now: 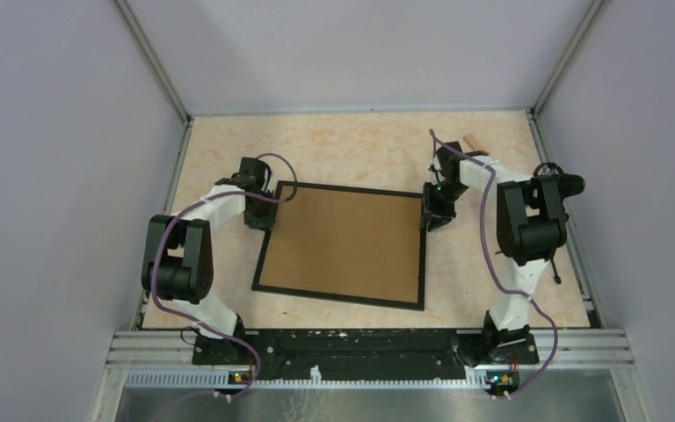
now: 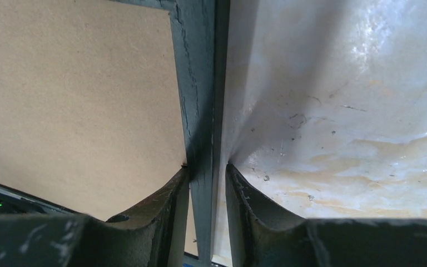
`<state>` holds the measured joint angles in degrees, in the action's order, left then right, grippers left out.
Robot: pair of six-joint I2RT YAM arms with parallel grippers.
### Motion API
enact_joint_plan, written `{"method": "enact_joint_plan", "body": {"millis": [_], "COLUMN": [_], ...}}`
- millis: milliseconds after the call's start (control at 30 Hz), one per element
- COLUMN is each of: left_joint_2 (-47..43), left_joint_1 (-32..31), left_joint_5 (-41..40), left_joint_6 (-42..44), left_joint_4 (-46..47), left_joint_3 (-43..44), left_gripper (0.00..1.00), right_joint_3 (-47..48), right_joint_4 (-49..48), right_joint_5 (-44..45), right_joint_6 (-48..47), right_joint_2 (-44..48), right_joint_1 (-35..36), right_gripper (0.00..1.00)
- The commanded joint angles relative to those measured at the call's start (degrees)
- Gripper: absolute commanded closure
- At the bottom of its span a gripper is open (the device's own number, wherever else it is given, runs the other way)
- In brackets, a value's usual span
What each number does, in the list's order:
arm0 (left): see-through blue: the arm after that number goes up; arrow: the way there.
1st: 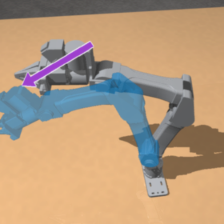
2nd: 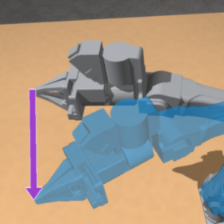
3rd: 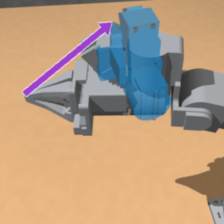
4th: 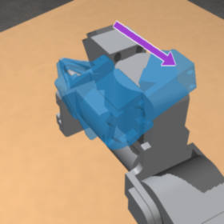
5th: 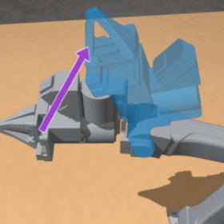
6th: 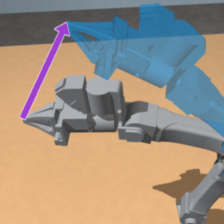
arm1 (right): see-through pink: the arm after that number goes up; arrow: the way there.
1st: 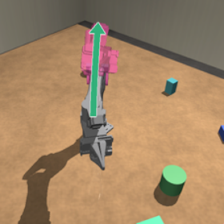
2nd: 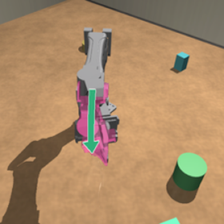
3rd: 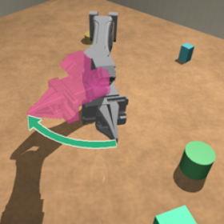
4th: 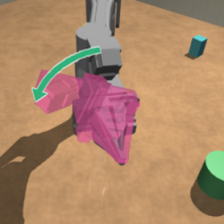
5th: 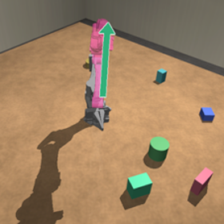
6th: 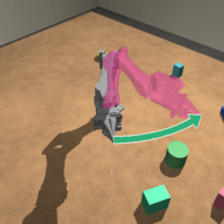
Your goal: Put the photo into the frame
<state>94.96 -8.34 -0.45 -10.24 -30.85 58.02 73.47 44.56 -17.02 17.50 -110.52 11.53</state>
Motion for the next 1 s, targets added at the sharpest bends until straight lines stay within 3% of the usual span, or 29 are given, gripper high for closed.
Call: {"method": "enact_joint_plan", "body": {"millis": [0, 133, 300, 400, 533, 567, 633, 733, 800, 833, 967], "left_joint_2": [4.43, 3.9, 2.89, 2.57, 1.0, -0.13, -3.64, -11.25, -15.86, -17.81, -25.69], "left_joint_1": [0.09, -0.55, -1.1, -1.24, -1.25, -1.29, -1.24, -1.33, -1.48, -1.77, -4.9], "left_joint_5": [-1.81, -2.42, -3.26, -4.03, -8.19, -9.51, -11.42, -7.74, 0.63, 4.54, 16.86], "left_joint_6": [1.97, 2.38, 2.74, 2.67, -0.02, -1.25, -4.27, -9.82, -12.81, -15.02, -27.87], "left_joint_4": [0.0, 0.41, 0.95, 0.97, 0.16, -0.29, -1.68, -5.02, -7.78, -9.8, -14.29], "left_joint_3": [-1.15, -1.55, -2.11, -2.29, -1.29, -0.95, -1.12, -2.12, -3.28, -4.03, -10.98], "left_gripper": [0.99, 1.0, 1.0, 1.0, 0.96, 0.92, 0.73, 0.33, 0.09, 0.02, 0.01], "right_joint_3": [4.14, 12.1, 24.49, 28.42, 29.04, 28.19, 26.57, 27.85, 29.96, 31.4, 32.95], "right_joint_4": [-0.8, 4.1, 9.01, 10.1, 8.82, 7.24, 3.84, 2.21, 1.93, 1.69, -2.53], "right_joint_5": [15.46, 21.04, 21.95, 17.88, 19.78, 20.39, 21.58, 19.25, 17.42, 15.76, 7.6], "right_joint_6": [-2.15, -3.0, -4.99, -5.87, -7.4, -8.21, -10.01, -13.61, -16.88, -18.84, -24.33], "right_joint_2": [-9.44, -16.57, -23.0, -19.17, -7.13, -4.03, -0.32, -0.94, -3.53, -4.83, -7.98], "right_joint_1": [2.8, 5.82, 10.73, 11.6, 11.51, 11.5, 11.36, 10.72, 10.7, 10.71, 10.8], "right_gripper": [0.7, 0.68, 0.46, 0.34, 0.16, 0.11, 0.04, 0.02, 0.02, 0.02, 0.03]}}
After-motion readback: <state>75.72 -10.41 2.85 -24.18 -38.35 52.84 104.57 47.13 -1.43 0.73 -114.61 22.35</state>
